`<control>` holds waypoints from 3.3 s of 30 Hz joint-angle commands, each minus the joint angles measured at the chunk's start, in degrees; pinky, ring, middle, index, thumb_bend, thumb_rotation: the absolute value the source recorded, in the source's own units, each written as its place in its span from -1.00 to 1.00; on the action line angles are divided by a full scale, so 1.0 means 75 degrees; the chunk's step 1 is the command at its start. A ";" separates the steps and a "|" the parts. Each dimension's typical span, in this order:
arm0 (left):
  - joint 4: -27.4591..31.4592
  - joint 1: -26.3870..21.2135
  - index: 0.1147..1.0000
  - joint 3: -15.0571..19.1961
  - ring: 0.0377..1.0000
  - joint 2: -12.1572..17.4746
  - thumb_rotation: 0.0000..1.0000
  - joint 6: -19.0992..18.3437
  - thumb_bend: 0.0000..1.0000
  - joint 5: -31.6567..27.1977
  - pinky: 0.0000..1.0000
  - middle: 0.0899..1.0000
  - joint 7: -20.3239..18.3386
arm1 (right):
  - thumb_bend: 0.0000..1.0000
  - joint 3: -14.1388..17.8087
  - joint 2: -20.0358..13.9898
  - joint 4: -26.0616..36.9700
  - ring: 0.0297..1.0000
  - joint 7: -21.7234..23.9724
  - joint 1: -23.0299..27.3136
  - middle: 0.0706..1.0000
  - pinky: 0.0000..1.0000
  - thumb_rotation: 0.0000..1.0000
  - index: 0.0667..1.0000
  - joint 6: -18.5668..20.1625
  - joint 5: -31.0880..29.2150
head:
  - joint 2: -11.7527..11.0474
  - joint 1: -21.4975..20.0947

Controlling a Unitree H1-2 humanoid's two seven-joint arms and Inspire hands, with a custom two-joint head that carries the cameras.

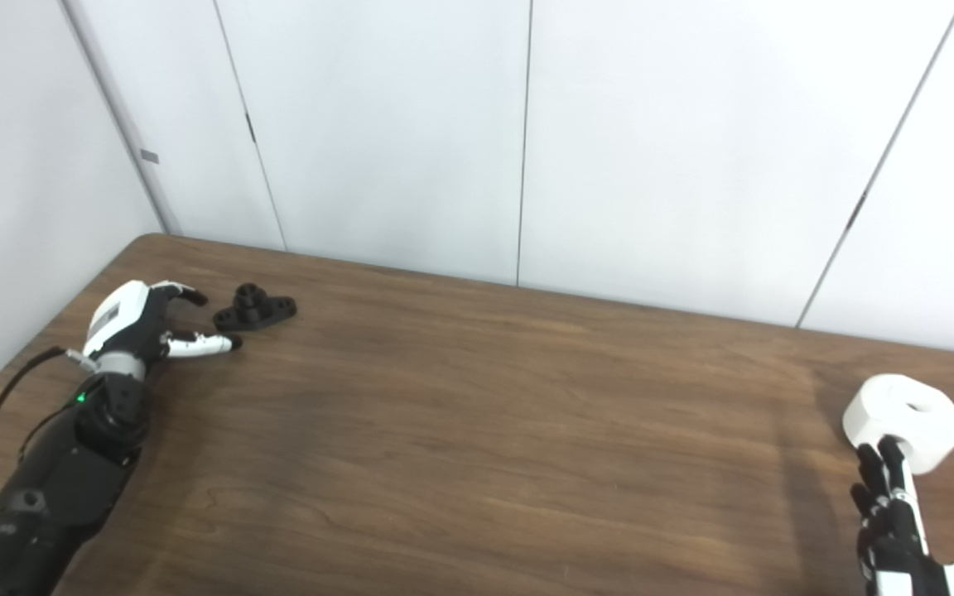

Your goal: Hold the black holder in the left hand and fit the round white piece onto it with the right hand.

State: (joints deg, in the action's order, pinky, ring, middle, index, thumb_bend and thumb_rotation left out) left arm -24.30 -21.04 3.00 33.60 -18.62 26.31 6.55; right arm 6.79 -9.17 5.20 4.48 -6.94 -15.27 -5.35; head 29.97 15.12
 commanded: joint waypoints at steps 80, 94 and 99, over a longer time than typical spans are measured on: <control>-0.0744 -0.1235 0.37 -0.1037 0.92 0.0151 -0.49 0.0244 0.74 -0.0033 0.67 0.79 -0.0574 | 0.11 -0.0182 0.0472 -0.0400 1.00 -0.0050 -0.0733 0.89 1.00 0.98 1.00 0.0076 0.0040 | 0.0044 -0.0325; -0.1053 -0.1325 0.33 -0.1239 0.92 0.0205 -0.48 0.0290 0.75 0.0142 0.73 0.76 -0.0706 | 0.13 -0.0168 0.0525 -0.0197 1.00 -0.0124 -0.0827 0.88 1.00 0.98 1.00 0.0234 0.0141 | 0.0083 -0.0347; -0.1031 -0.1336 0.25 -0.1232 0.92 0.0203 -0.53 0.0259 0.71 0.0109 0.74 0.76 -0.0769 | 0.10 -0.0162 0.0530 -0.0182 1.00 -0.0141 -0.0836 0.88 1.00 1.00 1.00 0.0200 0.0229 | 0.0073 -0.0371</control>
State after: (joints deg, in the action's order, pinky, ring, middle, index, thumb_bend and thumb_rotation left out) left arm -31.85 -29.60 -5.96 33.96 -16.73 27.30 2.01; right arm 6.83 -7.68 7.76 4.09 -9.14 -13.74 -3.46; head 30.50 12.31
